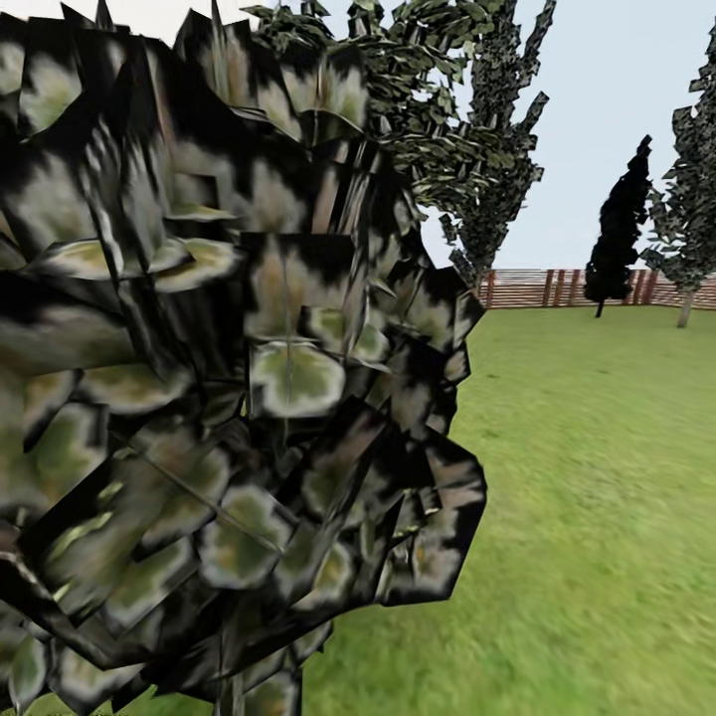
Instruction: Take the three Easter eggs out of the wicker basket on the lawn in the garden, then place them on the lawn next to a single tree (choose any tree) so that all three eggs are next to the same tree and none are left in the basket.
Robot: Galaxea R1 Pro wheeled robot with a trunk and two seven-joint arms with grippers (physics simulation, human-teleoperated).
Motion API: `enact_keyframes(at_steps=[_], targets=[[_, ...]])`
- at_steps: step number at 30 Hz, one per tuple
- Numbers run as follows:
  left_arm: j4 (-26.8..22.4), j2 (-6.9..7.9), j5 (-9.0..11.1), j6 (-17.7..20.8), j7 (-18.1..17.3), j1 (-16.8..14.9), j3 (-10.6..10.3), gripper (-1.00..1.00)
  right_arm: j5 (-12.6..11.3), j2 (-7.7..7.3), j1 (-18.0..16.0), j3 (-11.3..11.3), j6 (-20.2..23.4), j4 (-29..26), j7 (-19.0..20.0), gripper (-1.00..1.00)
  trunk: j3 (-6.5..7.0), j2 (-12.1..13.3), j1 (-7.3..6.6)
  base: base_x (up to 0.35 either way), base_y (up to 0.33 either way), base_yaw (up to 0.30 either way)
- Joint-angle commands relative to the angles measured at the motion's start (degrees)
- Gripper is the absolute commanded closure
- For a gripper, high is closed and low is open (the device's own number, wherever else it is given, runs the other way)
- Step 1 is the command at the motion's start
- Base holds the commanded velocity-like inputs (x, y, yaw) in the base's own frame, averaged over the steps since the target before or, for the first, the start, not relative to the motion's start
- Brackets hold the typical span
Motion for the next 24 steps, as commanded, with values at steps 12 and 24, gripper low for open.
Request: enact_keyframes(at_steps=[12, 24], targets=[[0.02, -0.08, -0.05, -0.12, 0.13, 0.00, -0.12, -1.00, 0.14, 0.00, -0.12, 0.23, -0.39, 0.24, 0.01, -1.00, -0.05, -0.03, 0.03, 0.250, -0.234, 0.287], [0.02, -0.09, -0.05, -0.12, 0.16, 0.00, -0.12, -1.00, 0.15, -0.09, -0.10, 0.26, -0.39, 0.24, 0.01, -1.00, -0.05, -0.03, 0.03, 0.225, -0.260, 0.022]])
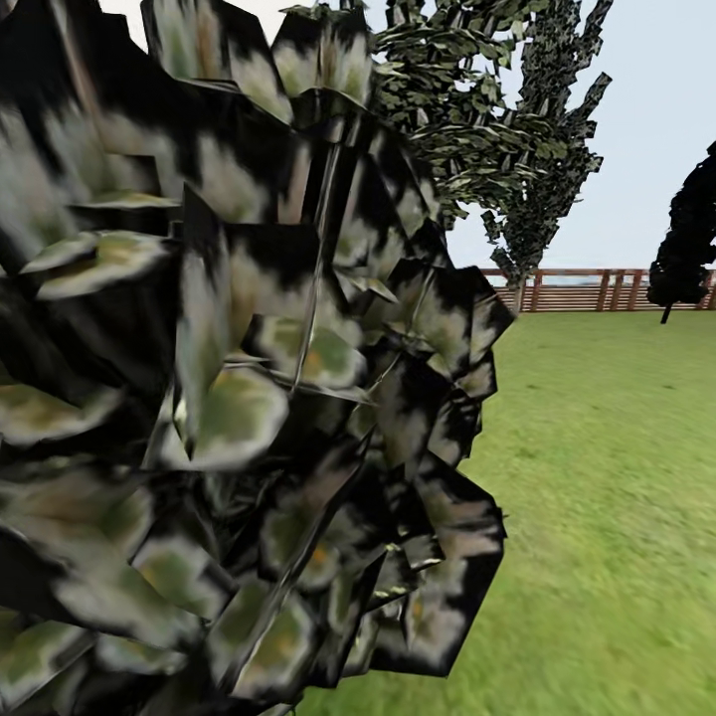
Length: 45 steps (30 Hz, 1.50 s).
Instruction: Take the three Easter eggs out of the wicker basket on the lawn in the garden, then place them on the lawn next to a single tree (choose any tree) so that all three eggs are next to the same tree and none are left in the basket.
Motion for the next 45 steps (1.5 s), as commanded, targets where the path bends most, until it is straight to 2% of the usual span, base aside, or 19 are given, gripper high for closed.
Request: enact_keyframes(at_steps=[1, 9, 20, 31, 37, 45], targets=[[-0.01, 0.00, -0.05, -0.12, 0.08, 0.00, -0.12, -1.00, 0.15, 0.00, -0.08, 0.26, -0.39, 0.24, 0.01, -1.00, -0.05, -0.03, 0.03, 0.224, -0.262, 0.000], [-0.01, 0.00, -0.05, -0.12, 0.08, 0.00, -0.12, -1.00, -0.05, 0.00, -0.11, 0.15, -0.43, 0.24, 0.01, -1.00, -0.05, -0.03, 0.03, 0.215, -0.268, 0.025], [-0.01, -0.03, -0.05, -0.12, 0.08, 0.00, -0.12, -1.00, -0.38, 0.06, -0.12, -0.05, -0.42, 0.24, -0.06, -1.00, -0.05, -0.03, 0.03, 0.178, -0.288, 0.258], [-0.01, -0.02, -0.05, -0.12, 0.08, 0.00, -0.12, -1.00, 0.03, 0.00, -0.09, 0.14, -0.39, 0.24, -0.01, -1.00, -0.05, -0.03, 0.03, 0.150, -0.298, 0.027], [-0.01, 0.02, -0.07, -0.12, -0.09, 0.01, -0.18, -1.00, 0.06, 0.00, -0.12, 0.17, -0.39, 0.24, 0.00, -1.00, -0.05, -0.03, 0.03, -0.040, -0.303, 0.000], [-0.01, 0.01, -0.14, -0.12, -0.35, 0.00, -0.20, -1.00, 0.06, 0.00, -0.12, 0.17, -0.39, 0.24, 0.00, -1.00, -0.05, -0.03, 0.03, -0.263, -0.200, 0.000]])
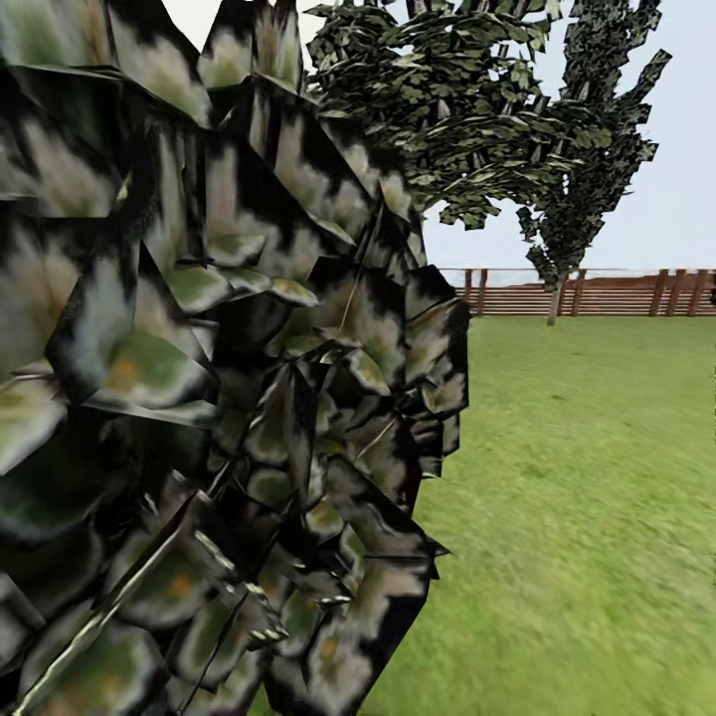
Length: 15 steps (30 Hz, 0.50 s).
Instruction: Take the three Easter eggs out of the wicker basket on the lawn in the garden, then place them on the lawn next to a single tree (choose any tree) so that all three eggs are next to the same tree and none are left in the basket.
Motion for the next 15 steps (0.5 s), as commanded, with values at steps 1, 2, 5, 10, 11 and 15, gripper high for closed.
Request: enact_keyframes(at_steps=[1, 2, 5, 10, 11, 15], targets=[[-0.01, 0.00, -0.06, -0.12, 0.04, 0.00, -0.12, -1.00, 0.14, 0.00, -0.08, 0.27, -0.39, 0.24, 0.01, -1.00, -0.05, -0.03, -0.03, -0.273, -0.206, 0.000], [-0.01, 0.00, -0.06, -0.12, 0.04, 0.00, -0.12, -1.00, 0.16, 0.01, -0.08, 0.30, -0.39, 0.24, 0.01, -1.00, -0.05, -0.03, -0.03, -0.266, -0.214, 0.000], [-0.01, 0.00, -0.06, -0.12, 0.14, 0.00, -0.12, -1.00, 0.21, 0.01, -0.09, 0.33, -0.39, 0.24, 0.02, -1.00, -0.05, -0.03, -0.03, -0.159, -0.263, 0.000], [-0.01, 0.00, -0.06, -0.12, 0.43, 0.00, -0.09, -1.00, 0.23, 0.02, -0.07, 0.34, -0.39, 0.24, 0.02, -1.00, -0.05, -0.03, -0.03, -0.031, -0.313, 0.000], [-0.01, 0.00, -0.06, -0.12, 0.45, 0.00, -0.07, -1.00, 0.23, 0.01, -0.07, 0.34, -0.39, 0.24, 0.02, -1.00, -0.05, -0.03, -0.03, -0.005, -0.323, 0.000], [-0.01, 0.00, -0.06, -0.12, 0.47, 0.01, -0.07, -1.00, 0.23, 0.07, -0.08, 0.34, -0.39, 0.24, 0.02, -1.00, -0.05, -0.03, -0.03, -0.001, -0.325, 0.000]])
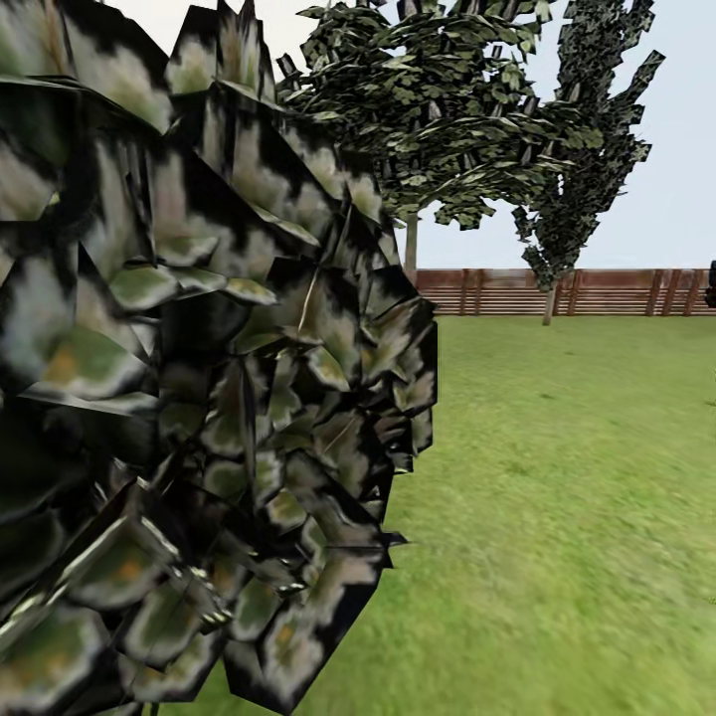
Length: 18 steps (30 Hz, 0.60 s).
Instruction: Take the three Easter eggs out of the wicker basket on the lawn in the garden, then place them on the lawn next to a single tree (choose any tree) so that all three eggs are next to the same tree and none are left in the basket.
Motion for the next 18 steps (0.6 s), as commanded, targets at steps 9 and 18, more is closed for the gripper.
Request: enact_keyframes(at_steps=[9, 18], targets=[[-0.01, 0.00, -0.06, -0.12, 0.09, -0.01, -0.15, -1.00, 0.15, 0.01, -0.07, 0.26, -0.39, 0.24, 0.01, -1.00, -0.05, -0.03, 0.00, 0.040, -0.321, 0.010], [-0.01, 0.00, -0.06, -0.12, 0.09, -0.01, -0.08, -1.00, 0.15, 0.01, -0.11, 0.26, -0.39, 0.24, 0.01, -1.00, -0.05, -0.03, 0.00, 0.194, -0.282, 0.223]])
